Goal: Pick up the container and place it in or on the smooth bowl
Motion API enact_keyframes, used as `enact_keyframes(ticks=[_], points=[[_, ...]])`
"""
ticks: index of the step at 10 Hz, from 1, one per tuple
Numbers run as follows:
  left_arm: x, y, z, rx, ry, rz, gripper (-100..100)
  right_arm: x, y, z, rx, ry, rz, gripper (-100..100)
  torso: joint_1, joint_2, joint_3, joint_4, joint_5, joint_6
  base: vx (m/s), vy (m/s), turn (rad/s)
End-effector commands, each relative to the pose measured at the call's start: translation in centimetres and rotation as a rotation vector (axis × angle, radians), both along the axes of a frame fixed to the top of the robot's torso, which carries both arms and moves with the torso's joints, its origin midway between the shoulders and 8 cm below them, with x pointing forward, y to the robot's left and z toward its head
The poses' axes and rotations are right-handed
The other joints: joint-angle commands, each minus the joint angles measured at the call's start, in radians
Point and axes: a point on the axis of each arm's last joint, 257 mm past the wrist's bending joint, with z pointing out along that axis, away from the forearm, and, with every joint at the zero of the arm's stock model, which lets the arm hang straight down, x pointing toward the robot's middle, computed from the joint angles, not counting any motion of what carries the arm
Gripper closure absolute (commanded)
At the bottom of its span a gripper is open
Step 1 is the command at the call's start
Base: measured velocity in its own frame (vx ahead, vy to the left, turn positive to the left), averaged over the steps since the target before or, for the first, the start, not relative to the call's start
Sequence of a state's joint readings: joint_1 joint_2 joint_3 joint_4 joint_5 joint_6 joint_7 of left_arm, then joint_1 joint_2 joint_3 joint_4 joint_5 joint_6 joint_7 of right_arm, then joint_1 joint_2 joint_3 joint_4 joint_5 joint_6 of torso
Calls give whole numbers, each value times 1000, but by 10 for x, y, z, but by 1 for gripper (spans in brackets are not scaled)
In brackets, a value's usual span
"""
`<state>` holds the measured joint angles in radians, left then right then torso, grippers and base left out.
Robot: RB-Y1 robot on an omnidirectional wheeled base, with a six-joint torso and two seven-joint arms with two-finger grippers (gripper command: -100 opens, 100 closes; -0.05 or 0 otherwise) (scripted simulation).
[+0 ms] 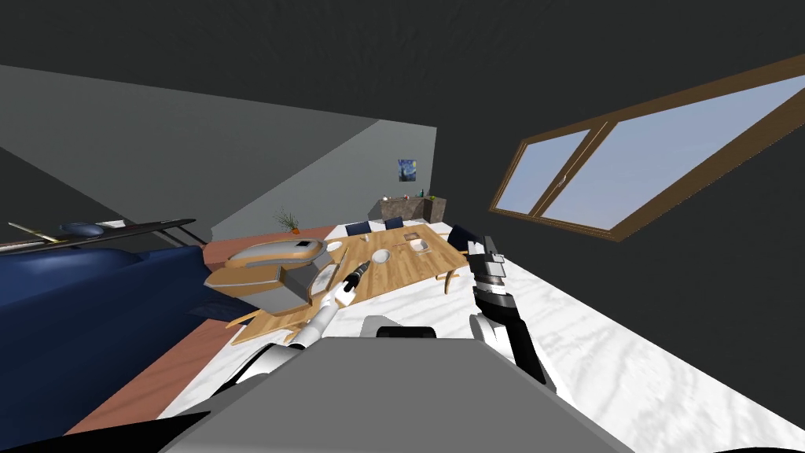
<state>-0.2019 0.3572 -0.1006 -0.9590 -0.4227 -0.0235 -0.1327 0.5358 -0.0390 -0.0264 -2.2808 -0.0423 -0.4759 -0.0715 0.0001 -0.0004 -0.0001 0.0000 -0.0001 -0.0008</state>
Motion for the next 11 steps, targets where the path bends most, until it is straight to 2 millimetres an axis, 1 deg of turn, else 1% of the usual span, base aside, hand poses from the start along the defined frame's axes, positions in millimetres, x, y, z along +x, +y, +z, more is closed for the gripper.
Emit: enact_keyframes(ticks=[1, 3, 4, 5, 6, 7, 8, 9, 10, 11], points=[[-2, 8, -8, 22, 27, 8, -100, 0, 0, 0, 0, 0, 0, 0, 0, 0, 0, 0, 0, 0, 4, -1, -28], [1, 26, -17, 98, 73, 13, -100, 0, 0, 0, 0, 0, 0, 0, 0, 0, 0, 0, 0, 0, 8, -3, -68], [-5, 31, -26, 100, 95, 21, -100, 0, 0, 0, 0, 0, 0, 0, 0, 0, 0, 0, 0, 0, 9, 0, -37], [-7, 41, -33, 137, 127, 27, -100, 0, 0, 0, 0, 0, 0, 0, 0, 0, 0, 0, 0, 0, 9, -3, -40], [-7, 42, -34, 137, 127, 27, -100, 0, 0, 0, 0, 0, 0, 0, 0, 0, 0, 0, 0, 0, 7, -2, -23], [-6, 49, -35, 170, 144, 28, -100, 0, 0, 0, 0, 0, 0, 0, 0, 0, 0, 0, 0, 0, 10, 0, -51], [-10, 52, -40, 171, 157, 33, -100, 0, 0, 0, 0, 0, 0, 0, 0, 0, 0, 0, 0, 0, 10, 1, -23], [-13, 61, -46, 203, 185, 38, -100, 0, 0, 0, 0, 0, 0, 0, 0, 0, 0, 0, 0, 0, 12, 0, -37], [-13, 61, -46, 203, 185, 38, -100, 0, 0, 0, 0, 0, 0, 0, 0, 0, 0, 0, 0, 0, 10, 1, -20], [-13, 67, -47, 231, 202, 38, -100, 0, 0, 0, 0, 0, 0, 0, 0, 0, 0, 0, 0, 0, 13, -2, -35]])
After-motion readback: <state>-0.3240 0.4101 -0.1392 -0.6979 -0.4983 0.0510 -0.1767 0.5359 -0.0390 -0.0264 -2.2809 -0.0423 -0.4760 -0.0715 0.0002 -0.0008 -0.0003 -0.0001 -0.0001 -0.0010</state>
